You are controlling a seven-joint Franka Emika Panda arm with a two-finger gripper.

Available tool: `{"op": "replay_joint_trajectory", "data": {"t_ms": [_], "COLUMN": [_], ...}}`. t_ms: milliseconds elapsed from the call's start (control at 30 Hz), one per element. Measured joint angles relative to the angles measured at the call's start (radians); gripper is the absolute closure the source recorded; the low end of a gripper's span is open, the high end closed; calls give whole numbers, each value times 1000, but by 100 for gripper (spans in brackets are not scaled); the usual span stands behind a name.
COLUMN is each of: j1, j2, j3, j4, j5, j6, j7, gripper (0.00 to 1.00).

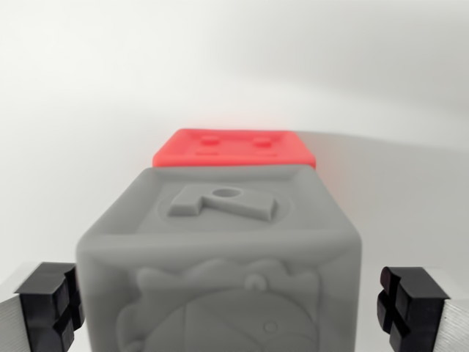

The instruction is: Destack cube

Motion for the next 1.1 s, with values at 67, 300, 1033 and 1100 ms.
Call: {"op": "replay_joint_trajectory", "data": {"t_ms": [67, 300, 1033, 1100], "j1": [-2, -5, -5, -5], "j2": [8, 16, 16, 16], "j3": [3, 6, 6, 6], "j4": [1, 2, 3, 3], "j5": [3, 5, 5, 5], "j6": [8, 16, 16, 16], "j7": [-2, -4, -5, -5], "gripper": [0, 100, 100, 100]}}
